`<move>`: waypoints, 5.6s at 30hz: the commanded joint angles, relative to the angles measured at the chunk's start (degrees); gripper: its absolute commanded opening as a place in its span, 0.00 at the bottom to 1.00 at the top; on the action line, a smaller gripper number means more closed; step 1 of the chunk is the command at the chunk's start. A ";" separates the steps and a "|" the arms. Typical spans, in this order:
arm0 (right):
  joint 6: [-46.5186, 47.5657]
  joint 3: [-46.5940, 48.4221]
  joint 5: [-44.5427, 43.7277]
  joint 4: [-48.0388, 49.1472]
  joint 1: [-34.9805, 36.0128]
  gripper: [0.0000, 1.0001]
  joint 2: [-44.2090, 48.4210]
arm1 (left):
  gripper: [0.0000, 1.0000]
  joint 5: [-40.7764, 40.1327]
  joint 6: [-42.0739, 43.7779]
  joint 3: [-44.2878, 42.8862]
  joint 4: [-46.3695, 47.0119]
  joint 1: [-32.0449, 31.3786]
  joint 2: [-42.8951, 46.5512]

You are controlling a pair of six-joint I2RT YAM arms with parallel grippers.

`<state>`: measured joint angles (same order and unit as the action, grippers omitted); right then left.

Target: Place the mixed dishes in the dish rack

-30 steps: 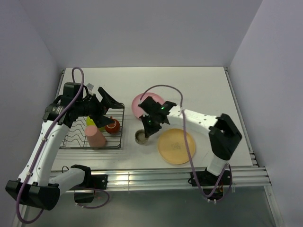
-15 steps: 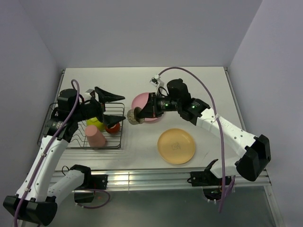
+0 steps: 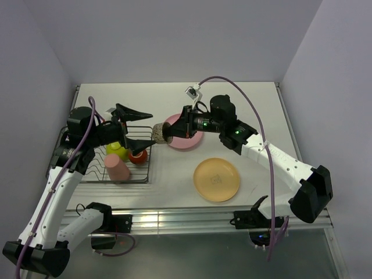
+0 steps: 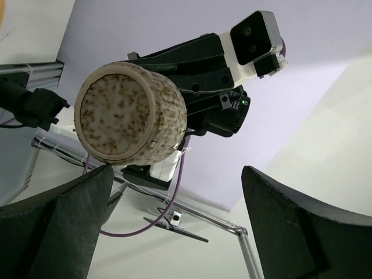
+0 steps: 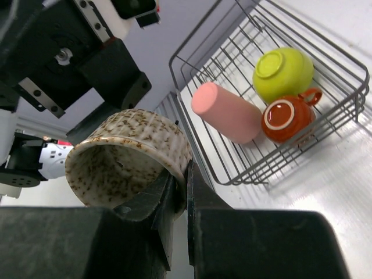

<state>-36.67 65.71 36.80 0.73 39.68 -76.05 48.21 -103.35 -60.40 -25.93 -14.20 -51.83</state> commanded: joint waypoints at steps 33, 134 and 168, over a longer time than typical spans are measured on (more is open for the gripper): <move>-9.74 1.61 6.09 26.34 1.80 0.00 -3.05 | 0.76 0.22 -11.52 0.55 14.15 -2.06 0.33; 4.67 -7.54 -28.01 -27.89 -9.80 0.90 4.00 | 0.73 -63.32 45.26 4.94 -30.05 -17.18 -29.38; 5.20 5.12 -21.93 -22.00 -16.74 0.78 -23.34 | 0.87 -56.92 43.32 -24.55 -46.66 -17.36 -24.54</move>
<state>-32.05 67.57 16.14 -24.14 23.27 -96.88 -11.35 -59.11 -77.91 -68.88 -31.22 -79.26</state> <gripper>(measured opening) 0.787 0.872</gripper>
